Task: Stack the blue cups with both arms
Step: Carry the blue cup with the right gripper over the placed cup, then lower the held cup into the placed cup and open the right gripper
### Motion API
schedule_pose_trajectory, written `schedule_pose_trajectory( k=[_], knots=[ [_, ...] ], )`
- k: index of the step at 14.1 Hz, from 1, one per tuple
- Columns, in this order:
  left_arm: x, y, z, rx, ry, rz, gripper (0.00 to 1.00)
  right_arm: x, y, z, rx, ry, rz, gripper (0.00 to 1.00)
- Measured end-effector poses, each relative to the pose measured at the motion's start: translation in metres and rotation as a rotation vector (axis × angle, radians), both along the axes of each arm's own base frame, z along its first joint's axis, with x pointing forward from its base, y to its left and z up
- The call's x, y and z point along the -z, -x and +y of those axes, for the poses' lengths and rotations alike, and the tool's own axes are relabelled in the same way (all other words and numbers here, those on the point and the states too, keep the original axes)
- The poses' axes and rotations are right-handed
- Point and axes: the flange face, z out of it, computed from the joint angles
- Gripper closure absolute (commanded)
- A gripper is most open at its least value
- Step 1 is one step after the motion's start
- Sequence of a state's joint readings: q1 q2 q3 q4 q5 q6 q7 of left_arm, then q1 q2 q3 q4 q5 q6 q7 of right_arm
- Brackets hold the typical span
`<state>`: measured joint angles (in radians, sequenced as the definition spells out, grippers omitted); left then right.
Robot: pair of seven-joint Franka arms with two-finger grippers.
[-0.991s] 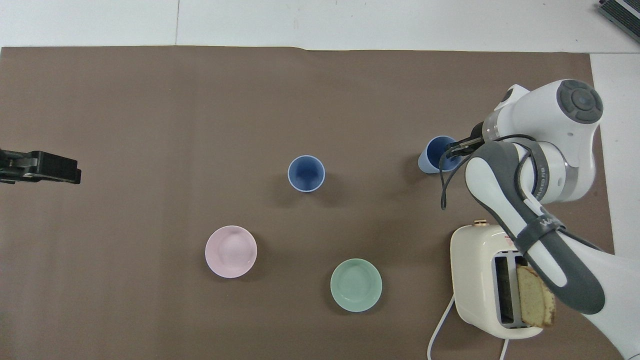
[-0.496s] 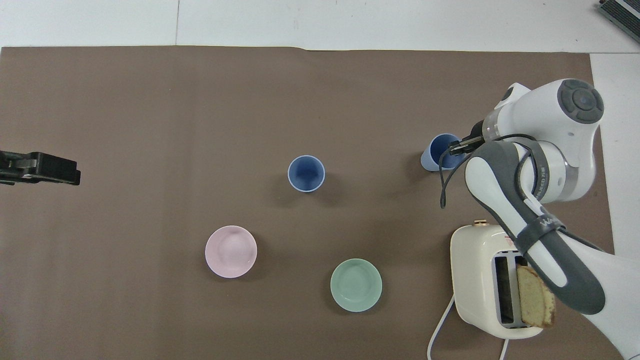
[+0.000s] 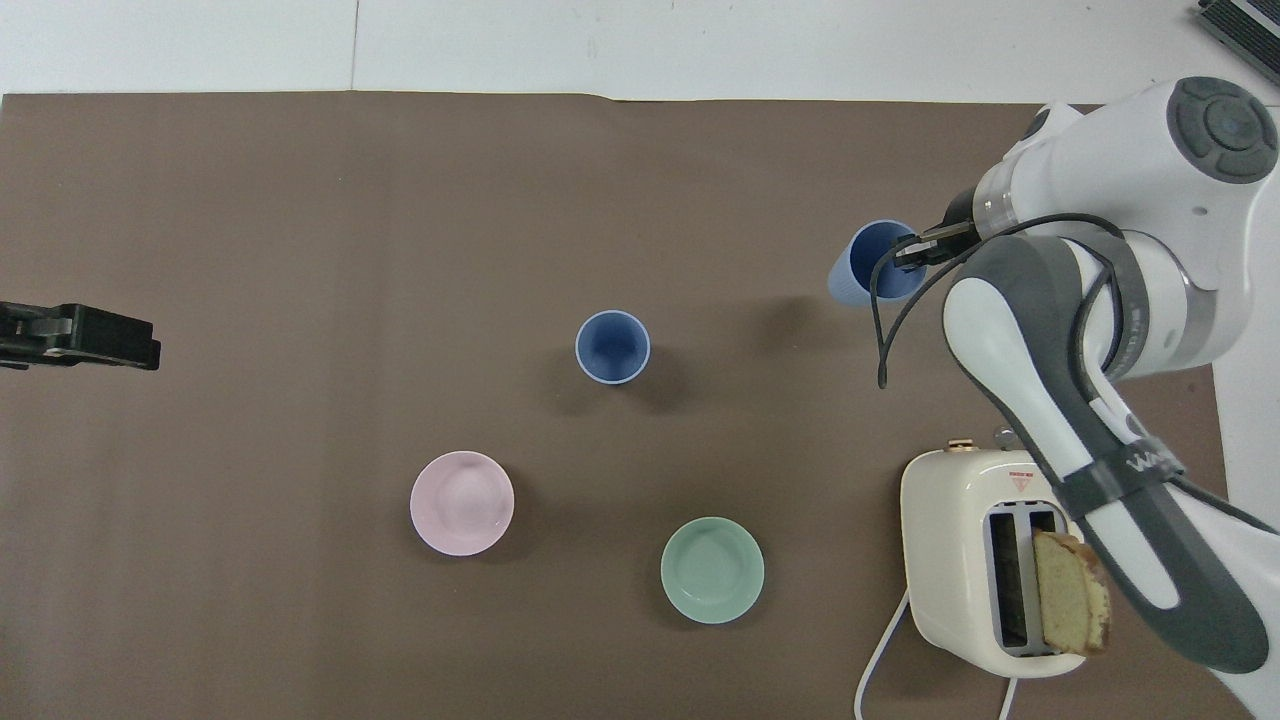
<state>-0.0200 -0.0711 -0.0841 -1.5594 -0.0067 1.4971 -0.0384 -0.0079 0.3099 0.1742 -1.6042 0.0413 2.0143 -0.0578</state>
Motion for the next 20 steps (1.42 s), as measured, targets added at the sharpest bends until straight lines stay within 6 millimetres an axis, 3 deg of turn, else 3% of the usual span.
schedule_pose_trajectory(
  k=[4, 9, 14, 20],
  knots=[
    [0.000, 0.000, 0.007, -0.012, 0.001, 0.000, 0.00, -0.016, 0.016, 0.090, 0.054, -0.023, 0.002, 1.00],
    [0.000, 0.000, 0.007, -0.013, 0.001, -0.001, 0.00, -0.042, 0.029, 0.161, 0.135, -0.069, -0.027, 1.00],
    [0.000, 0.000, 0.007, -0.013, 0.001, -0.001, 0.00, -0.049, 0.043, 0.207, 0.102, -0.085, -0.032, 1.00],
    [0.000, 0.000, 0.007, -0.013, 0.001, -0.001, 0.00, -0.054, 0.058, 0.236, 0.051, -0.099, -0.027, 1.00]
  ],
)
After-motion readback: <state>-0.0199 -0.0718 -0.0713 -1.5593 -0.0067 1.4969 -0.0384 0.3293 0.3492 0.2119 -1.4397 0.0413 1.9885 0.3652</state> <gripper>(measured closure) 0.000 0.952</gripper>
